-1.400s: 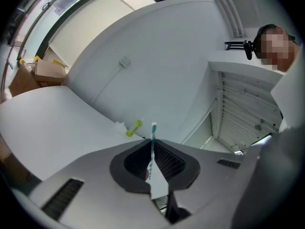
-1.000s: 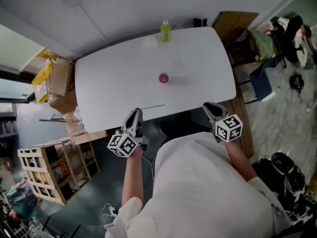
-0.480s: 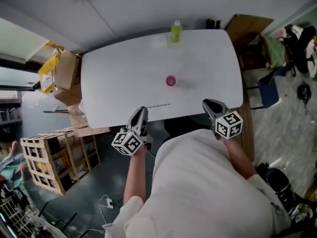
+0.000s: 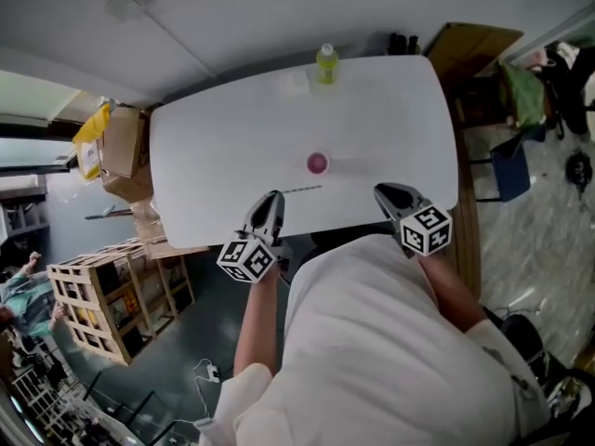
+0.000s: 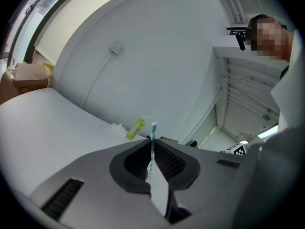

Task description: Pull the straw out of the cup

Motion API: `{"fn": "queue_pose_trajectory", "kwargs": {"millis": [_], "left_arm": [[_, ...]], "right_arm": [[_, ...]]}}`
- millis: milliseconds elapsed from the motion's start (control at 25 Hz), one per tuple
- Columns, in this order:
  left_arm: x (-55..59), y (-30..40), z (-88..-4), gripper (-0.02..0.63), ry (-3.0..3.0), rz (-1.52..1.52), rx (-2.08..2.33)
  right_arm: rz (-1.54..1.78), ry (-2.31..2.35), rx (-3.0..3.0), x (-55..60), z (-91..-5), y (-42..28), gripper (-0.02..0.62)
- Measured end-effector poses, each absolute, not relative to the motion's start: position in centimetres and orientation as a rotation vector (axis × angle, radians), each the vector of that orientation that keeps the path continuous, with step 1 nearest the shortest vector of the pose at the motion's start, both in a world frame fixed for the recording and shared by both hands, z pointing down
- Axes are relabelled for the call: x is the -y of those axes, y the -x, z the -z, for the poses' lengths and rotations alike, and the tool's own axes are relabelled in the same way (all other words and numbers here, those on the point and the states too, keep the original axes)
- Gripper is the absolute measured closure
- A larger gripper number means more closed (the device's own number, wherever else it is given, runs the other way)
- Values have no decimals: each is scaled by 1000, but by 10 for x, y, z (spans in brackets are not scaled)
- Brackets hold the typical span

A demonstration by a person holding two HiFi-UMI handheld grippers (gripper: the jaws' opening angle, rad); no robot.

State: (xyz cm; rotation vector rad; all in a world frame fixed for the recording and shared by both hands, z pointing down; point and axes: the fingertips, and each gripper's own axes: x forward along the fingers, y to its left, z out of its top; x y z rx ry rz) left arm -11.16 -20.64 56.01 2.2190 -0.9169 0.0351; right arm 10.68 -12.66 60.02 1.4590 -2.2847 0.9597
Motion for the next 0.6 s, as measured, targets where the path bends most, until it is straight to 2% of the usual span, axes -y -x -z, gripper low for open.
{"fn": "queue_pose_trajectory", "kwargs": {"millis": [280, 600], "left_arm": [[230, 86, -570, 583, -2282, -150, 942], [248, 75, -629, 583, -2226, -259, 1092]], "right_arm": [[-1042, -1366, 2285, 127, -619, -97, 546], [-1089, -1347, 2265, 123, -629, -110, 546]]}}
